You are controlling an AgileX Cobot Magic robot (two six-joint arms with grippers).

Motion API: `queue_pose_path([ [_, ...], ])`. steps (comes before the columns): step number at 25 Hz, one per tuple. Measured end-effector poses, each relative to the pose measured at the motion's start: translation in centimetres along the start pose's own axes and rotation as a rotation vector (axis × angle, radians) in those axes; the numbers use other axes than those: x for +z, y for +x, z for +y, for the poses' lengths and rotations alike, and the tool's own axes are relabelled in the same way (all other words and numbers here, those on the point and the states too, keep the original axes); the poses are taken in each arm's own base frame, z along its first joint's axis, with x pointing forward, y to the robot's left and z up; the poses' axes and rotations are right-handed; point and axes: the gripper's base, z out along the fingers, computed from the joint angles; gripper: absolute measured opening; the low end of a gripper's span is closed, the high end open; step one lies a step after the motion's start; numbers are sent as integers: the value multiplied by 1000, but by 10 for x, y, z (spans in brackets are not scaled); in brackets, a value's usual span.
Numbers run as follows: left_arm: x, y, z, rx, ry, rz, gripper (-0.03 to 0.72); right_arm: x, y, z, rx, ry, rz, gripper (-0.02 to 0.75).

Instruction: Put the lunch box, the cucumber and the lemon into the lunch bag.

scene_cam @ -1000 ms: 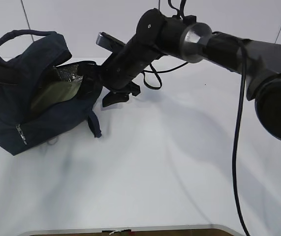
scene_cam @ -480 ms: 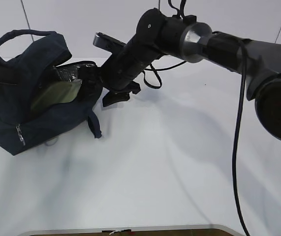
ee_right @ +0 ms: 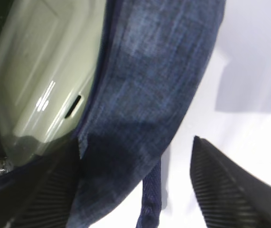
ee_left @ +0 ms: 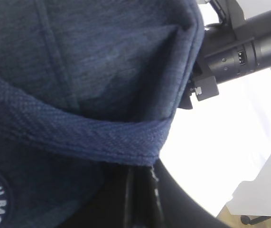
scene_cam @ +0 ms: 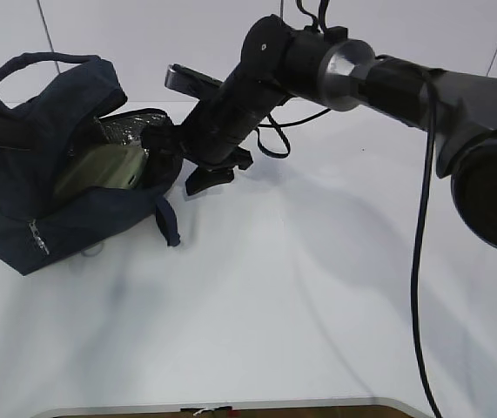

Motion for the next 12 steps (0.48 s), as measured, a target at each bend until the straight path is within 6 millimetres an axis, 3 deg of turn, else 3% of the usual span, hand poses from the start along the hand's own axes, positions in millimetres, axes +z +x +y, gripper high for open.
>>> queue_pose_path([
  [3,0,0,0,0,0,0,-10,0,1,0,2,-4,7,524],
  [9,0,0,0,0,0,0,-10,0,2,1,5,-10,17,253],
  [12,0,0,0,0,0,0,-10,0,2,1,4,-10,18,174],
])
